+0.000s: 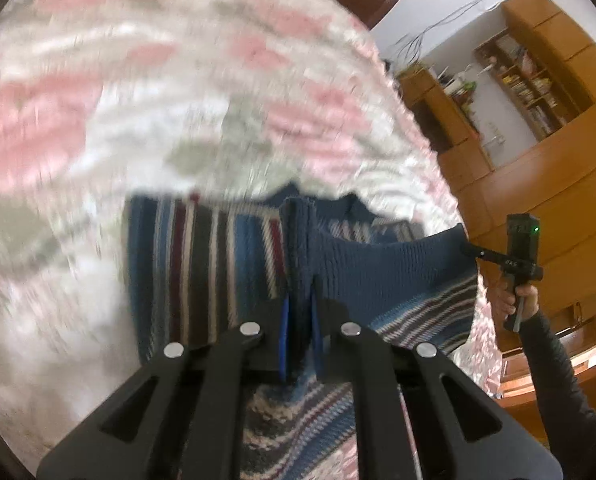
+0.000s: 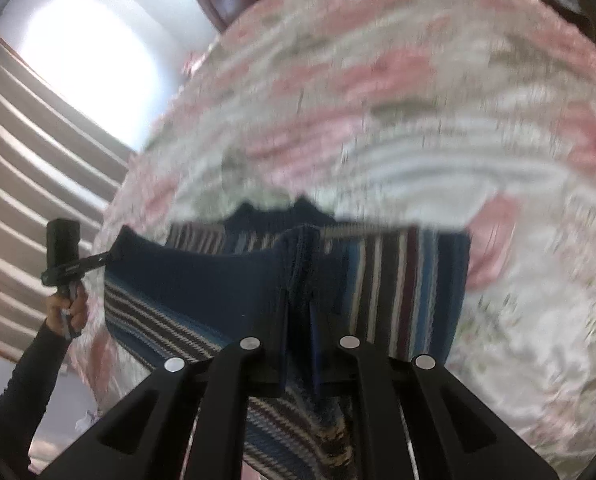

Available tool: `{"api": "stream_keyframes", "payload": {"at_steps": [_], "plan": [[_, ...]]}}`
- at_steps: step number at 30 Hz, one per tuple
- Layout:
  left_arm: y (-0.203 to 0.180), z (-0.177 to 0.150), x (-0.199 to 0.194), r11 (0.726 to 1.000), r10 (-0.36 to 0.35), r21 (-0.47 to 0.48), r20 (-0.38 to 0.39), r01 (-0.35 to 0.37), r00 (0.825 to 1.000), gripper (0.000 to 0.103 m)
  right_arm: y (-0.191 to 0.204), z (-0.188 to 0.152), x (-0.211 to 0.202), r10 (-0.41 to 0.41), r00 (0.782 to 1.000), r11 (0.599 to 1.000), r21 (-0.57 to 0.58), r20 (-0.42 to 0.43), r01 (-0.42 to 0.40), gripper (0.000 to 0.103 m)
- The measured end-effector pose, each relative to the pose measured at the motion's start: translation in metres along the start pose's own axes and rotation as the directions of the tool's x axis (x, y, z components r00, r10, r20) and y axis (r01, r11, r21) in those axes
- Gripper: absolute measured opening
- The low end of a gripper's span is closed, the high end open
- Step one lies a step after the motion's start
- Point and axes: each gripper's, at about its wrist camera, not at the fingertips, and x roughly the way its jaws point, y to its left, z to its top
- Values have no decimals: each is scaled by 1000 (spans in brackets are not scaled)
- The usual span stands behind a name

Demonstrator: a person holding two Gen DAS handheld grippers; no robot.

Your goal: Fold small clothes

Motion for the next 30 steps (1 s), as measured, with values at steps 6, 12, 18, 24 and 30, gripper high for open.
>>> {"api": "stream_keyframes", "payload": {"at_steps": [6,12,18,24,30], "plan": [[-4,49,1,999,47,14,38,-47,998,7,-5,40,7,-84,994,996,36,77,82,9],[28,67,59,990,126,-56,-31,-128,992,7,-22,52,59,-188,982,980,68,5,187,8],[64,59,104,967,213,-117,-122,-227,969,7,-48,45,93,-253,966,958,126,-46,257,9],[57,71,90,974,194,-100,-75,-201,978,7,-46,54,83,-256,967,958,132,10,253,8],[62,76,93,970,207,-109,-78,-215,975,7,-50,56,91,-269,963,952,150,-5,267,8]]}}
